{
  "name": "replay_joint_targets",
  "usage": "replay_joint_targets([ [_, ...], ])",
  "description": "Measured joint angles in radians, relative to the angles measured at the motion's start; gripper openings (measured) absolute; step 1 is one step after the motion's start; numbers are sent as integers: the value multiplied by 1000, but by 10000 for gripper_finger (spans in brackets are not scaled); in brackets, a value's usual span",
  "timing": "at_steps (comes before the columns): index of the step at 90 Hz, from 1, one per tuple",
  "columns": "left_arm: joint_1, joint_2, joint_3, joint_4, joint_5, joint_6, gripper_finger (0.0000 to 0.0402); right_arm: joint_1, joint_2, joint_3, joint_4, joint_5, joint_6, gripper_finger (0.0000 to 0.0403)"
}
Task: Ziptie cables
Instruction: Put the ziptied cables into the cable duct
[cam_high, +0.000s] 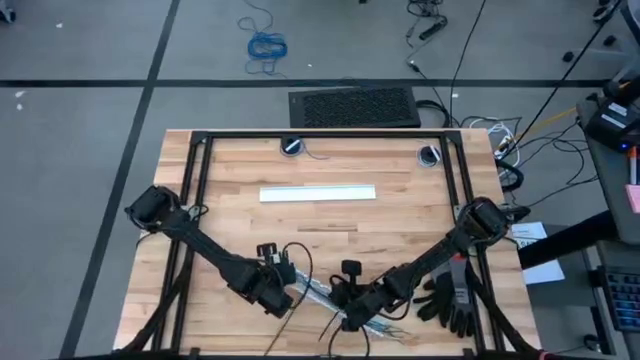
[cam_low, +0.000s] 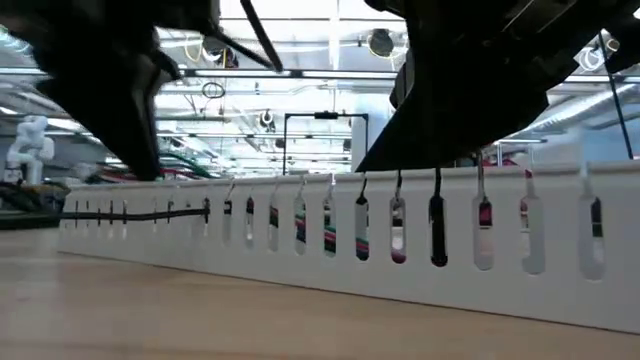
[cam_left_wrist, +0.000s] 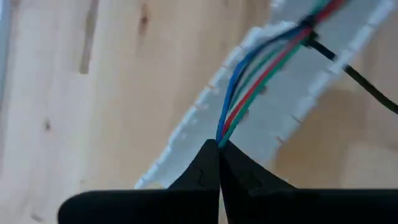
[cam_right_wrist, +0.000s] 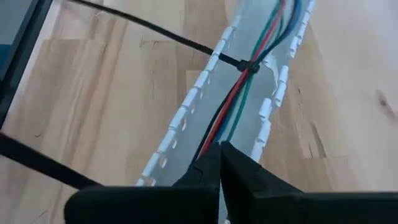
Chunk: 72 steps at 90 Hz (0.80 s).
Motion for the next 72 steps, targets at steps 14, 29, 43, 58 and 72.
replay_joint_targets([
  [14, 5, 8, 0, 83, 68, 67, 56, 0, 0, 0, -10, -1, 0, 0],
  [29, 6, 8, 0, 85, 173, 16, 111, 0, -1, 0, -17, -1, 0, 0],
  [43, 5, 8, 0, 97, 273, 14, 128, 0, -1, 0, -15, 0, 2, 0],
  [58, 5, 5, 1, 91, 288, 19, 130, 0, -1, 0, -16, 0, 0, 0],
  [72, 3, 1, 19, 78, 278, 35, 130, -5, -1, 0, -20, 0, -3, 0],
])
